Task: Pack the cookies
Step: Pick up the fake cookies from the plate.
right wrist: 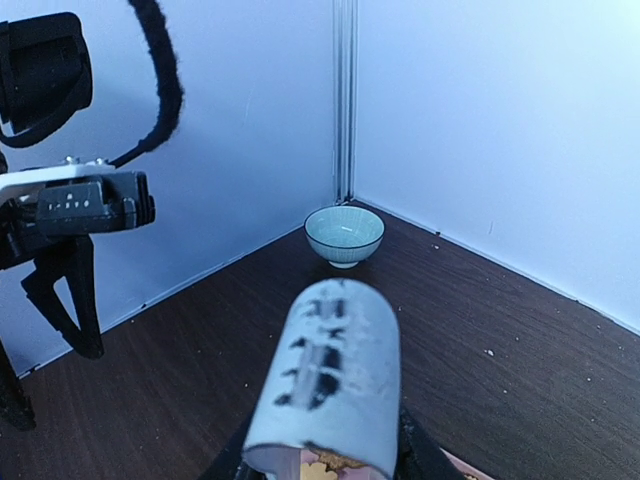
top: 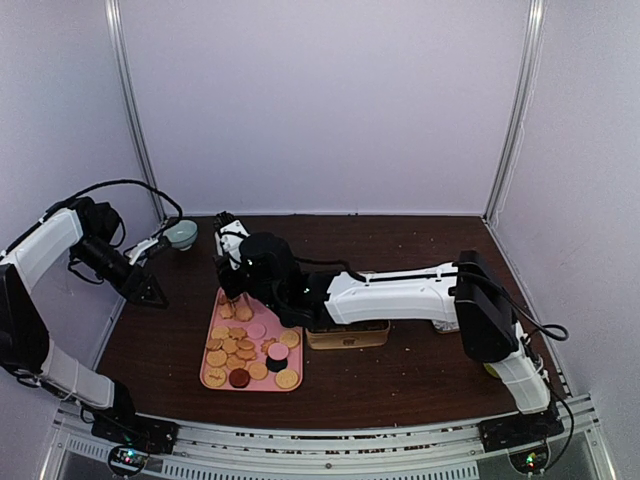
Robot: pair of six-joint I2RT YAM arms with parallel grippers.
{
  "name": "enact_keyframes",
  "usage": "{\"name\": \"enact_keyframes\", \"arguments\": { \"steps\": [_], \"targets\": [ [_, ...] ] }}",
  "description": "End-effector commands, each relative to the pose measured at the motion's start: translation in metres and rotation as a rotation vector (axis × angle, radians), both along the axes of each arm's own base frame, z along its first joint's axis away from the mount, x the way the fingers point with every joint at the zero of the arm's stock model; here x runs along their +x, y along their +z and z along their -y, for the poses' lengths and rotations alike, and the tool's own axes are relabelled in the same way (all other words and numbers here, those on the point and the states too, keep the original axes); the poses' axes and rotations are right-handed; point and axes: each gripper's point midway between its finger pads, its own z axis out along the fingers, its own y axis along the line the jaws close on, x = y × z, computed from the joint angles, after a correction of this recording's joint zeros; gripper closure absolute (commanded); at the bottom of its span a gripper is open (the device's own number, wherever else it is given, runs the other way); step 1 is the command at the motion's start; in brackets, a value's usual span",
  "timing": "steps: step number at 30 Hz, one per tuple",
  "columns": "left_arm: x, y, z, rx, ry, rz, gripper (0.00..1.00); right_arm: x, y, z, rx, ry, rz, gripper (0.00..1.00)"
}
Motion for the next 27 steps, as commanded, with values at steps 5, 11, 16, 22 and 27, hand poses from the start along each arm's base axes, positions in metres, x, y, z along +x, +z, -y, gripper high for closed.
{"name": "enact_keyframes", "arguments": {
  "steps": [5, 11, 16, 22, 27],
  "targets": [
    [-0.007, -0.003, -0.002, 0.008, -0.019, -0.003, 0.17, 0.023, 0.009, -0.007, 0.077, -0.041, 0.019, 0.63],
    [-0.007, -0.003, -0.001, 0.004, -0.02, -0.004, 0.18, 0.024, -0.013, -0.003, 0.041, -0.057, -0.014, 0.63],
    [-0.006, -0.004, -0.001, -0.006, -0.017, -0.013, 0.19, 0.021, -0.027, 0.005, 0.022, -0.062, -0.04, 0.63],
    [-0.006, -0.004, -0.001, -0.006, -0.015, -0.017, 0.19, 0.017, -0.03, 0.014, 0.014, -0.061, -0.045, 0.63],
    [-0.007, -0.005, 0.0, -0.01, -0.013, -0.024, 0.19, 0.016, -0.021, 0.023, 0.013, -0.074, -0.033, 0.78]
  ]
}}
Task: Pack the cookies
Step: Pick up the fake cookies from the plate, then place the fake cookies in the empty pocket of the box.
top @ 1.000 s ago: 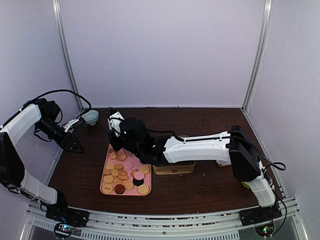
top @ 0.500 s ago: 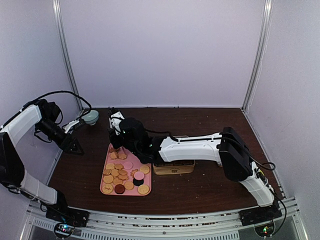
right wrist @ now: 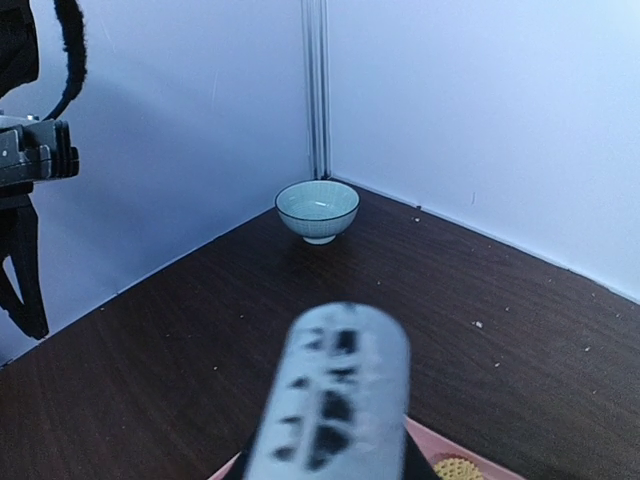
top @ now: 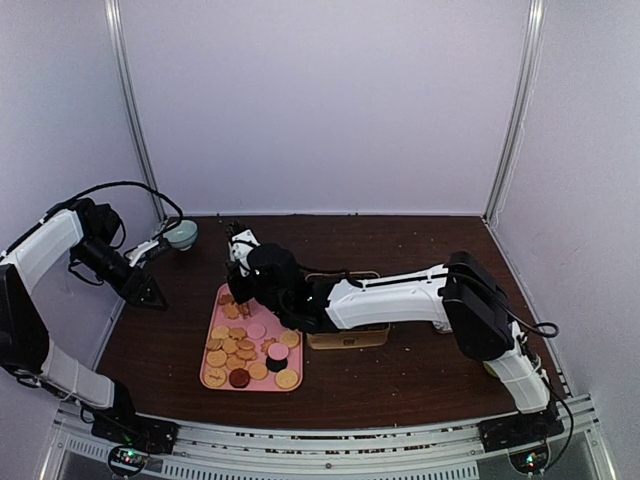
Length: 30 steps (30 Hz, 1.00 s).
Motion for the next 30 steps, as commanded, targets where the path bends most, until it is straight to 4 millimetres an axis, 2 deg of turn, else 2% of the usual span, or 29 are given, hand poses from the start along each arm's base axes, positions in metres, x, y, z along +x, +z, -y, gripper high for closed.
{"name": "enact_keyframes", "arguments": {
  "steps": [1, 3, 5, 11, 16, 18, 25, 27, 30],
  "targets": [
    [-0.004, -0.001, 0.001, -0.018, -0.001, -0.019, 0.19, 0.001, 0.017, 0.017, -0.002, -0.036, 0.011, 0.84],
    [-0.004, -0.001, 0.001, -0.018, -0.001, -0.019, 0.2, 0.002, 0.034, 0.024, 0.021, -0.056, 0.029, 0.95],
    [-0.003, -0.001, 0.001, -0.017, -0.002, -0.02, 0.2, 0.002, 0.052, 0.03, 0.041, -0.063, 0.051, 1.0],
    [-0.003, -0.002, 0.0, -0.016, -0.003, -0.024, 0.2, -0.006, 0.104, 0.057, 0.073, -0.065, 0.129, 1.0],
    [-0.002, -0.002, 0.001, -0.02, 0.001, -0.024, 0.2, -0.006, 0.131, 0.097, 0.08, -0.092, 0.166, 1.0],
    [-0.001, -0.002, 0.001, -0.02, 0.002, -0.022, 0.2, -0.002, 0.133, 0.116, 0.071, -0.11, 0.166, 1.0],
    [0.0, -0.002, 0.001, -0.024, 0.004, -0.021, 0.2, 0.006, 0.106, 0.179, 0.0, -0.19, 0.133, 1.0],
    [0.0, -0.001, 0.001, -0.024, 0.004, -0.021, 0.2, 0.007, 0.1, 0.191, -0.006, -0.202, 0.122, 1.0],
    [0.001, -0.001, 0.001, -0.024, 0.005, -0.018, 0.2, 0.007, 0.091, 0.196, -0.018, -0.194, 0.106, 1.0]
  ]
}}
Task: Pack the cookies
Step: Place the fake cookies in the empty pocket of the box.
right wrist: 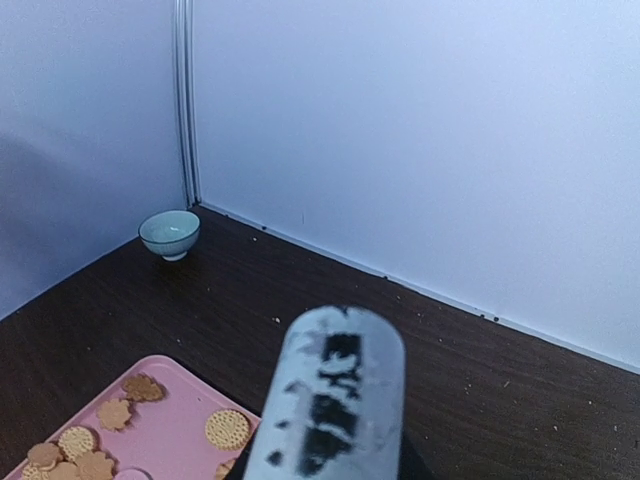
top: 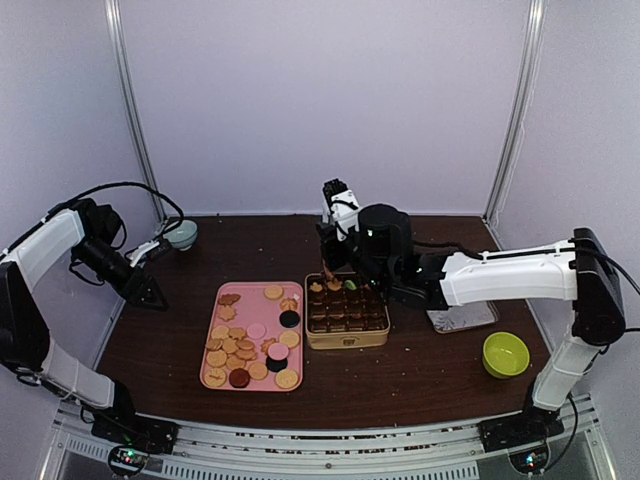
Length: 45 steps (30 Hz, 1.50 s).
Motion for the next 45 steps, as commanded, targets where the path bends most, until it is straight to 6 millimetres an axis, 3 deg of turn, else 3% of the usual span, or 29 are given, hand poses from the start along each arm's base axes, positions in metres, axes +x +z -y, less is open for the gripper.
{"name": "enact_keyframes", "arguments": {
  "steps": [1, 14, 22, 29, 35, 41, 45],
  "targets": [
    [0.001, 0.001, 0.0, -0.019, 0.007, -0.007, 0.2, -0.003, 0.009, 0.009, 0.032, 0.001, 0.004, 1.0],
    [0.001, -0.001, 0.0, -0.012, 0.011, -0.013, 0.2, -0.002, -0.002, -0.024, 0.025, 0.103, -0.033, 1.0],
    [0.001, -0.001, 0.0, -0.012, 0.011, -0.012, 0.2, 0.001, -0.017, -0.034, 0.012, 0.117, -0.061, 1.0],
    [0.001, -0.002, -0.001, -0.012, 0.013, -0.014, 0.2, 0.004, -0.025, -0.029, -0.003, 0.098, -0.072, 0.91],
    [0.001, -0.001, 0.0, -0.013, 0.01, -0.012, 0.2, 0.006, -0.017, -0.022, 0.004, 0.086, -0.061, 0.69],
    [0.001, -0.002, 0.0, -0.013, 0.011, -0.013, 0.21, 0.004, -0.006, -0.02, 0.017, 0.09, -0.045, 0.67],
    [0.001, -0.002, 0.0, -0.013, 0.011, -0.013, 0.21, 0.002, 0.001, -0.018, 0.032, 0.089, -0.035, 0.72]
  ]
}}
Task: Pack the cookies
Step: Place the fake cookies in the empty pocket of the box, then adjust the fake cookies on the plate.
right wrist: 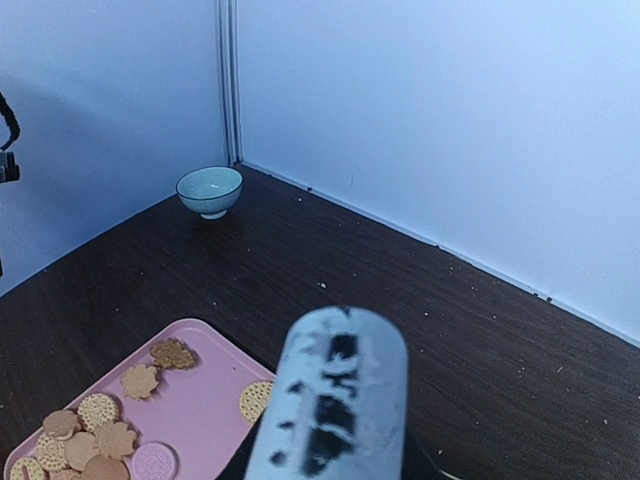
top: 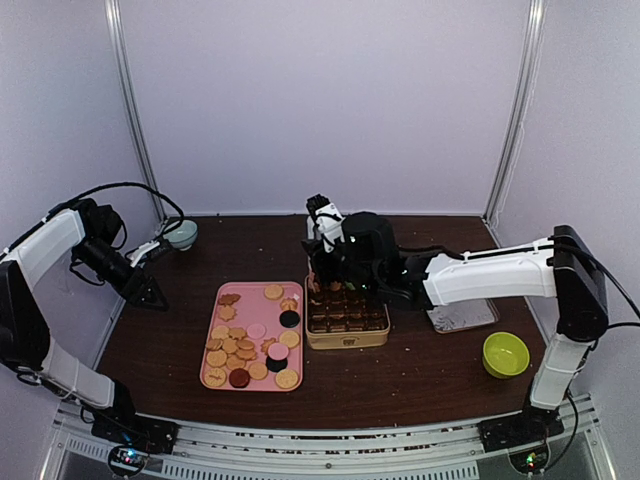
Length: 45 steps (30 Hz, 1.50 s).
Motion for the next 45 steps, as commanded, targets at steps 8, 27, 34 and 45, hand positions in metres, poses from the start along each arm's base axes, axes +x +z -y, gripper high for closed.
{"name": "enact_keyframes", "arguments": {
  "steps": [8, 27, 34, 45],
  "targets": [
    [0.001, -0.002, 0.0, -0.017, 0.009, -0.013, 0.21, -0.01, 0.063, 0.004, 0.117, 0.013, 0.08, 0.8],
    [0.002, -0.002, 0.0, -0.014, 0.013, -0.01, 0.2, -0.09, 0.04, -0.158, 0.15, 0.304, -0.006, 0.81],
    [0.0, -0.001, 0.0, -0.013, 0.009, -0.006, 0.21, -0.077, 0.025, -0.176, 0.149, 0.249, 0.001, 0.78],
    [0.0, -0.001, 0.0, -0.017, 0.003, -0.007, 0.2, -0.074, 0.003, -0.185, 0.124, 0.244, -0.024, 0.68]
  ]
}}
